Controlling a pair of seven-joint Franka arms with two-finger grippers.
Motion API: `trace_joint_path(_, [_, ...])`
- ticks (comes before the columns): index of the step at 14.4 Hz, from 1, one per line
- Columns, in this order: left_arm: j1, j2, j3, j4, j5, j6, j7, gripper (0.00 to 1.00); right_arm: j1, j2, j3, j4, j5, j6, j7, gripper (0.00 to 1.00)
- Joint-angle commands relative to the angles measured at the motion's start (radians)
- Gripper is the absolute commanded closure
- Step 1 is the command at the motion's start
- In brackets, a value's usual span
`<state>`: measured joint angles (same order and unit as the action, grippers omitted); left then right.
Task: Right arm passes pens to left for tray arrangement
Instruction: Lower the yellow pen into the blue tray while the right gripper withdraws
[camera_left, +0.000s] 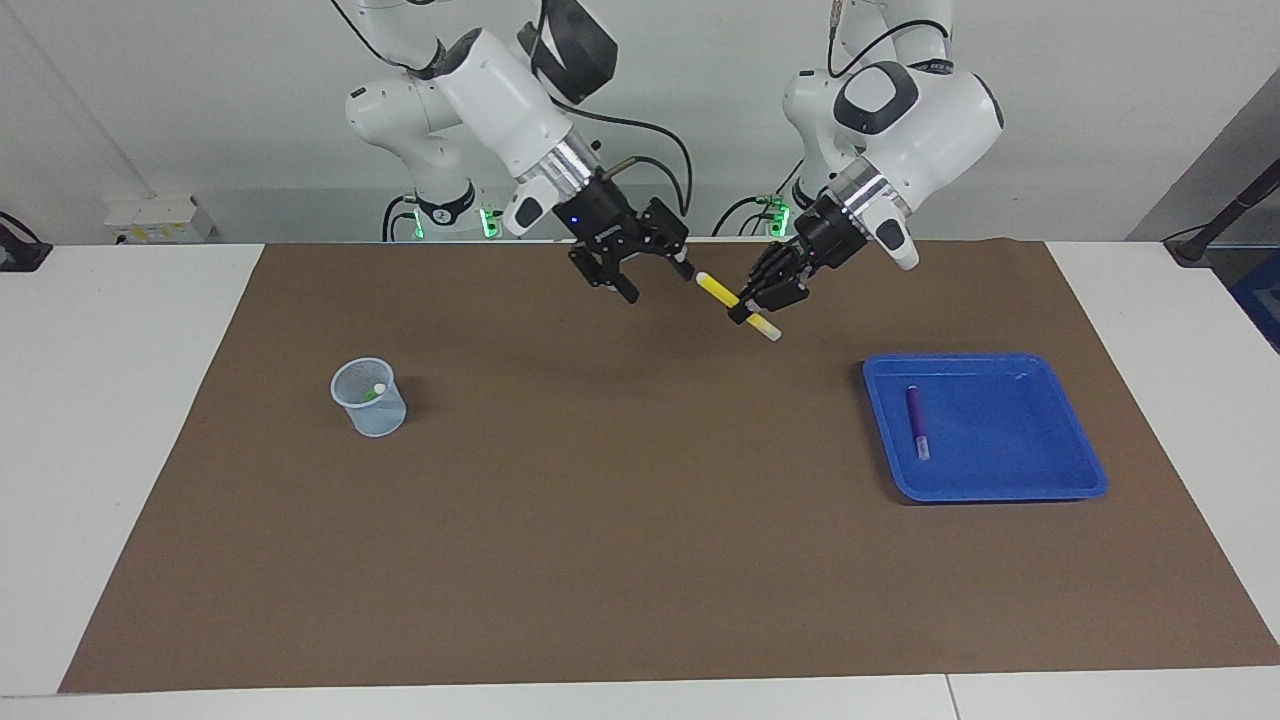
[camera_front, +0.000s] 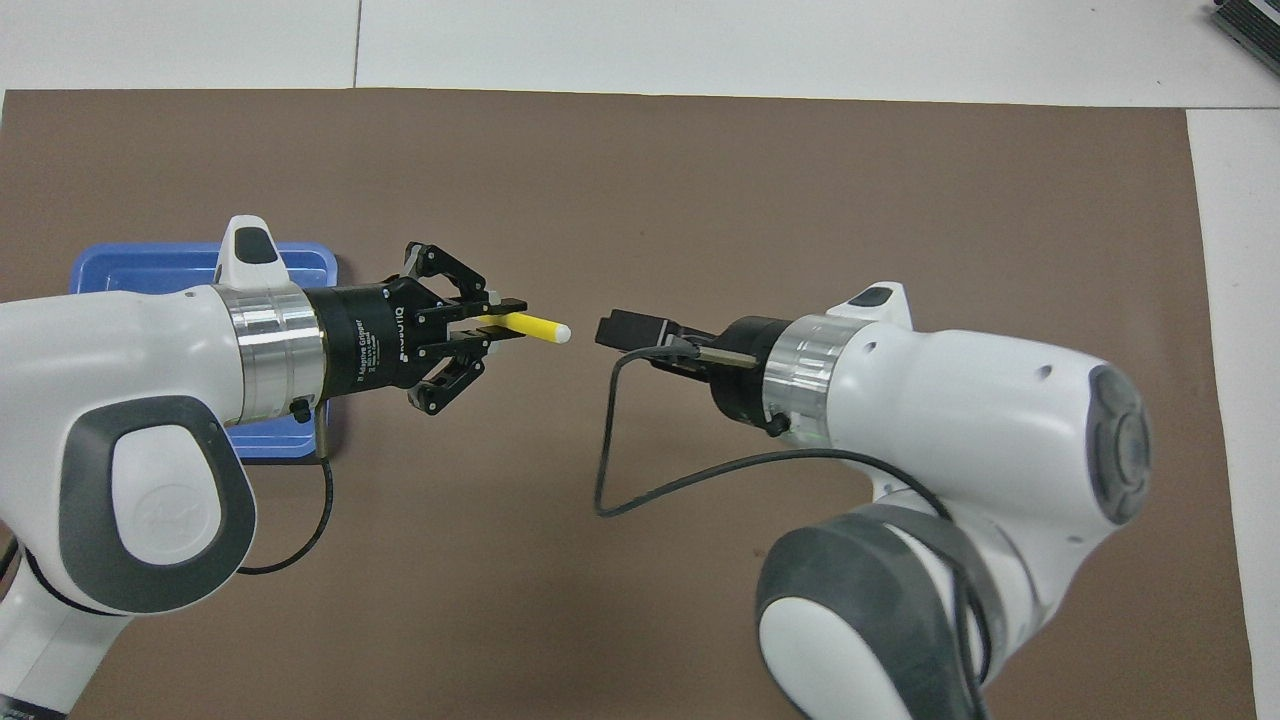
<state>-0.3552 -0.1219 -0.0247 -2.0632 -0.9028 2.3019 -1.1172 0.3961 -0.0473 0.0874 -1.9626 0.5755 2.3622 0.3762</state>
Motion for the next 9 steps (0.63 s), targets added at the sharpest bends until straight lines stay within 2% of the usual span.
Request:
trace_joint_path(1, [0.037, -0.021, -0.001, 0.008, 0.082, -0.093, 0.054, 1.00, -0.132, -0.017, 0.009, 0.016, -0.119, -0.209, -0.219, 0.00])
trace_joint_path(3, [0.064, -0.021, -0.001, 0.023, 0.149, -0.178, 0.149, 1.00, -0.209, -0.031, 0.009, 0.005, -0.239, -0.311, -0.385, 0.00])
trace_joint_path(5, [0.091, -0.021, -0.001, 0.031, 0.214, -0.252, 0.255, 1.00, -0.243, -0.036, 0.009, -0.019, -0.389, -0.346, -0.506, 0.00])
trace_joint_path(7, [0.136, -0.021, -0.001, 0.049, 0.261, -0.330, 0.377, 1.00, -0.269, -0.037, 0.011, -0.070, -0.541, -0.325, -0.600, 0.00])
trace_joint_path(9, [0.188, -0.021, -0.001, 0.064, 0.318, -0.413, 0.498, 1.00, -0.301, -0.017, 0.011, -0.110, -0.600, -0.270, -0.663, 0.00])
